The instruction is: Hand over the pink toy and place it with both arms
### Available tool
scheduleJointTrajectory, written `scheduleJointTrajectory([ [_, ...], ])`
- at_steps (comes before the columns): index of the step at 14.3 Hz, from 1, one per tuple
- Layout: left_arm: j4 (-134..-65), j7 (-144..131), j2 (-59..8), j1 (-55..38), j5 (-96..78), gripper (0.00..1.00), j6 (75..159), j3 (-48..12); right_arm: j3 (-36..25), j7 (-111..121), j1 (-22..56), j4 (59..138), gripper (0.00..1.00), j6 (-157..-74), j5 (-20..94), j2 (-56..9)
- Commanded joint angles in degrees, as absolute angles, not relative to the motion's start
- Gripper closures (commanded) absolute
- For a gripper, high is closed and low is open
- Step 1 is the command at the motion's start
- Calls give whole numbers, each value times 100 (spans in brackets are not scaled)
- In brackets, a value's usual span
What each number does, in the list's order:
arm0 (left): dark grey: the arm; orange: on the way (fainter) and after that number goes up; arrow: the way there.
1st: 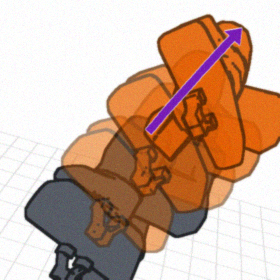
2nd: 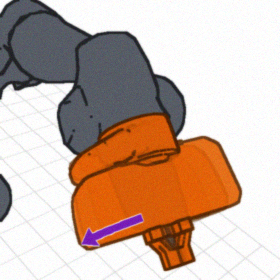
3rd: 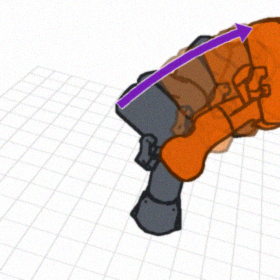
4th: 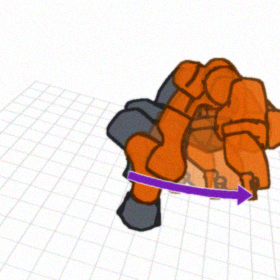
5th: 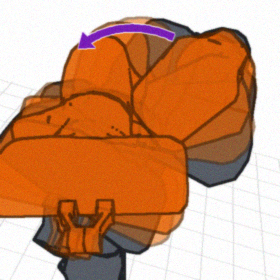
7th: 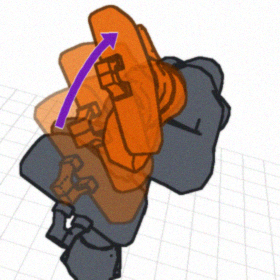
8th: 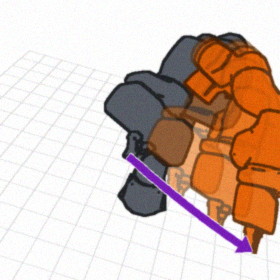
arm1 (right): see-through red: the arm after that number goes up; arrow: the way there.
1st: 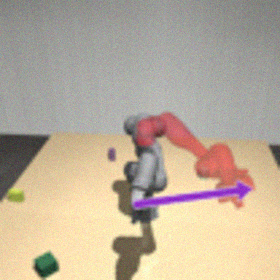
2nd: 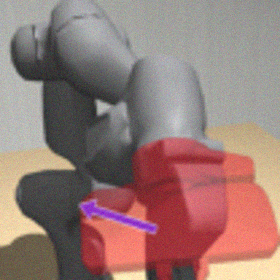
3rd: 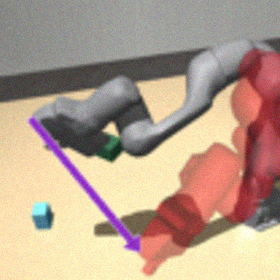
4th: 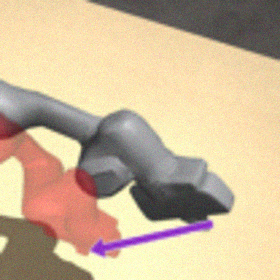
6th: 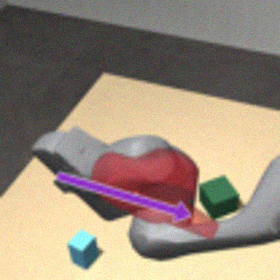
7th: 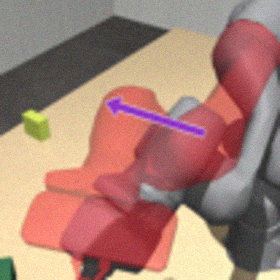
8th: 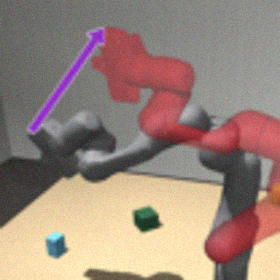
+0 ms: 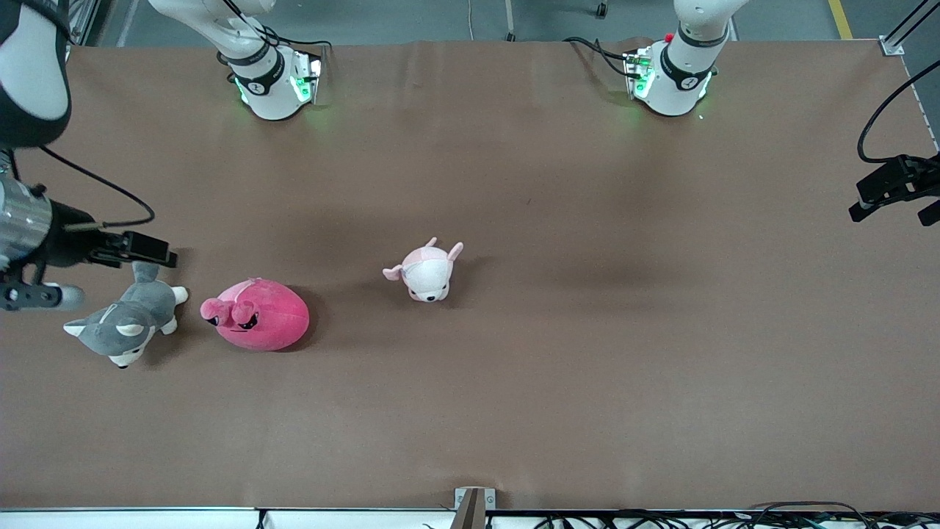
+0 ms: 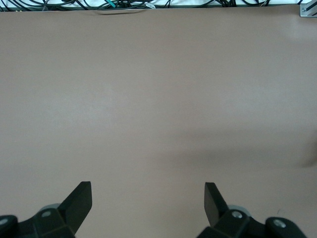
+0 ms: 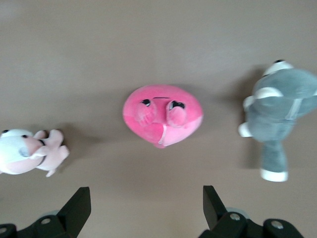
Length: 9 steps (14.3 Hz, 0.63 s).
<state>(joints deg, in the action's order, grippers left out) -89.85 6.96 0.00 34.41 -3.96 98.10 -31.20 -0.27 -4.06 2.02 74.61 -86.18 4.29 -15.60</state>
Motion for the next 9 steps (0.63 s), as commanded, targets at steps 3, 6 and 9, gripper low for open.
scheduleJointTrajectory([
  [3, -8903, 721, -9, 3445, -290, 0, 9721, -3146, -70, -483, 167, 7217, 0, -8675, -237, -1406],
  [6, -8903, 721, -9, 3445, -290, 0, 9721, -3146, -88, -466, 97, 7137, 0, -8657, -229, -1371],
  [9, -8903, 721, -18, 3445, -290, 0, 9721, -3146, -79, -475, 9, 7250, 0, -8692, -158, -1135],
])
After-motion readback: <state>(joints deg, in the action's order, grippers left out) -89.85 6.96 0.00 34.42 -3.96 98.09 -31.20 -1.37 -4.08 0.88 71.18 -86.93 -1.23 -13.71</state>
